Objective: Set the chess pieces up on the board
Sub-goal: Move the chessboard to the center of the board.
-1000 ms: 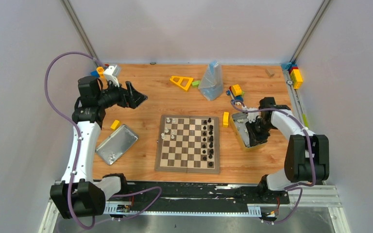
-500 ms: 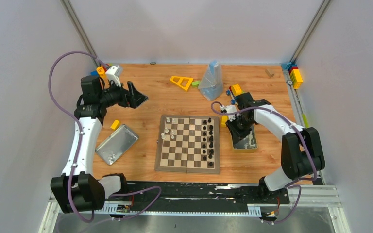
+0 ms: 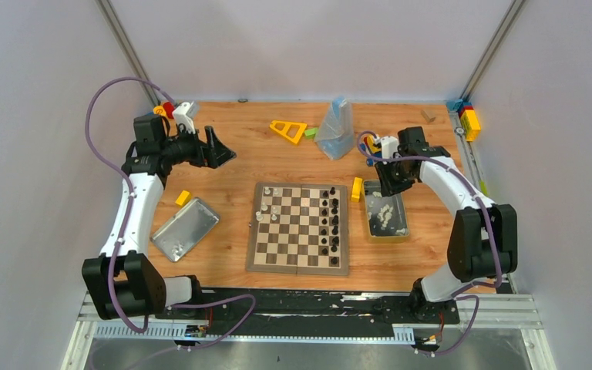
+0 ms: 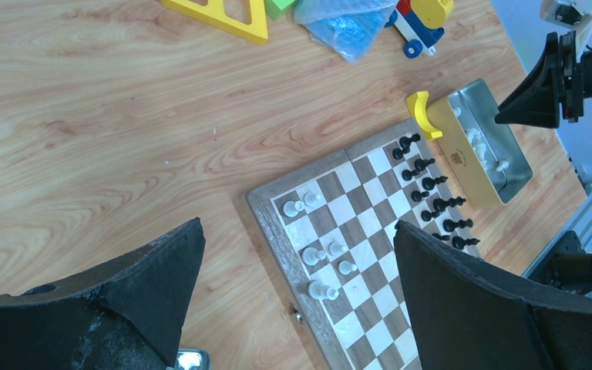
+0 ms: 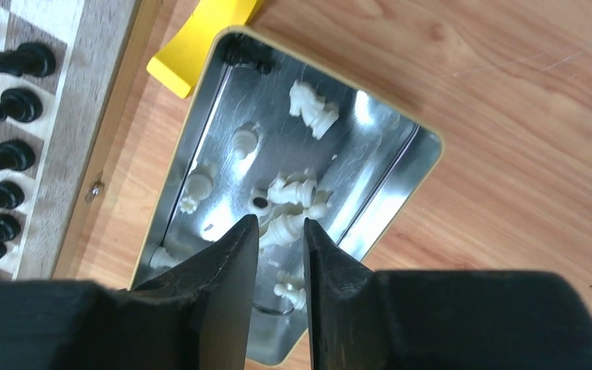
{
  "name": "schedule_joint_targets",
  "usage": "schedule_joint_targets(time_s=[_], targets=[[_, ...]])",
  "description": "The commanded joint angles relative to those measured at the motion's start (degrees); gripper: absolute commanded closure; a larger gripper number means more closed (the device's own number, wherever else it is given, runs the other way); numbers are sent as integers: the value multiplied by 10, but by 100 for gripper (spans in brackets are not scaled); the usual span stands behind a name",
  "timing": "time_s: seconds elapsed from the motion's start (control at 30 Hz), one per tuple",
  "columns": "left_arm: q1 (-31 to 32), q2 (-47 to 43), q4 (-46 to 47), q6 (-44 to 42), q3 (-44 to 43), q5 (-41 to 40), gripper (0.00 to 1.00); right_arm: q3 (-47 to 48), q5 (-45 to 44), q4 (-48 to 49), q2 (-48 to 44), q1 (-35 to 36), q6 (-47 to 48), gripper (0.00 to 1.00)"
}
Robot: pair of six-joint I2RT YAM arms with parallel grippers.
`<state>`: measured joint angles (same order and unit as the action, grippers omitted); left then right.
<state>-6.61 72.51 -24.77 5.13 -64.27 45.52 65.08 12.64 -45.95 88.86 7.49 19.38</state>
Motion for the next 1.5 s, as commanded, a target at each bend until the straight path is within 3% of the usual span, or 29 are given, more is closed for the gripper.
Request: schedule_joint_targets(time_s=[0.0, 0.33, 0.7, 0.93, 1.17, 1.47], targets=[[-7, -2, 10, -24, -22, 20, 0, 2, -24, 61, 20, -4, -16, 71], [-7, -17, 11, -37, -11, 25, 0, -37, -58, 64, 50, -36, 4, 74], [-7, -35, 19, -46, 8, 30, 0, -117, -86, 12, -24, -39, -12, 76], [-7, -31, 30, -43, 15, 37, 0, -88, -7, 37, -66, -39, 12, 61], [-7, -31, 33, -46, 14, 34, 0, -43, 59, 100, -5, -38, 30, 55], [-7, -28, 37, -43, 18, 38, 0, -20, 69, 165, 83, -37, 65, 58]])
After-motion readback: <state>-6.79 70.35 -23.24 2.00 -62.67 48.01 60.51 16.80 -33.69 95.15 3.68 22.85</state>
